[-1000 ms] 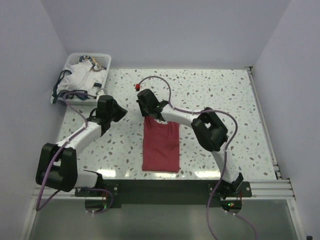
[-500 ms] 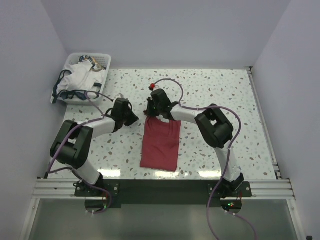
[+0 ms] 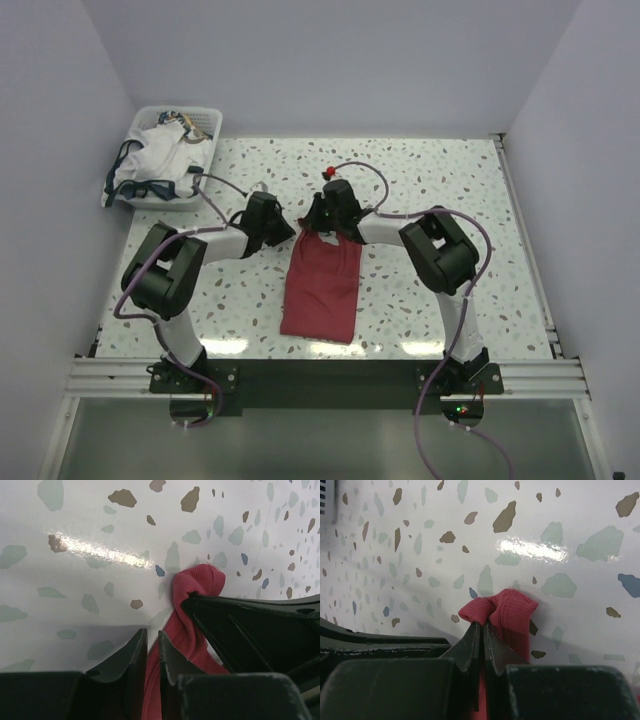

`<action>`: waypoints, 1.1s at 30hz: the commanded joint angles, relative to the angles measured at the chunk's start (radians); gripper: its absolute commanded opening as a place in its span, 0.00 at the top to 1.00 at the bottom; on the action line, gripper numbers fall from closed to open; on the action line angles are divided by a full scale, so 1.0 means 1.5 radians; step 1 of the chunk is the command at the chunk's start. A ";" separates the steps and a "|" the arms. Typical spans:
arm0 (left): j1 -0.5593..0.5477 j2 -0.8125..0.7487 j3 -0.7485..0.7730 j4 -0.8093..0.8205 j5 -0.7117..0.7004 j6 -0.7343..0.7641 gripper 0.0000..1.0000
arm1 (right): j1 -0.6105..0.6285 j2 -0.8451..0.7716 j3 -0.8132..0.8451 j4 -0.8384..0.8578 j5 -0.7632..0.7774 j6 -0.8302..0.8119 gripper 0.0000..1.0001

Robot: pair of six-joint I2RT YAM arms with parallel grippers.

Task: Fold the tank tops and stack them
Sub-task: Fold the tank top

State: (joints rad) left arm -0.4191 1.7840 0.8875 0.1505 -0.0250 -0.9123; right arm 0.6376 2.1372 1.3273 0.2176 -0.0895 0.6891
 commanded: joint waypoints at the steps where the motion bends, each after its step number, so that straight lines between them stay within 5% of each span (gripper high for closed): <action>1: -0.007 0.016 0.032 0.039 0.003 0.014 0.80 | -0.006 -0.042 -0.012 0.054 -0.019 0.039 0.97; 15: -0.007 0.070 0.096 0.034 -0.016 0.018 0.75 | -0.029 -0.050 -0.045 0.118 -0.067 0.089 0.96; 20: -0.007 0.084 0.113 0.035 -0.013 0.022 0.75 | -0.033 -0.056 -0.049 0.113 -0.060 0.089 0.80; 33: -0.007 0.087 0.129 0.038 -0.006 0.027 0.75 | -0.035 -0.086 -0.055 0.074 -0.022 0.071 0.58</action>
State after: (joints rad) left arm -0.4278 1.9167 1.0435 0.1635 -0.0296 -0.8967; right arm 0.5888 2.0727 1.2442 0.3302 -0.1547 0.8036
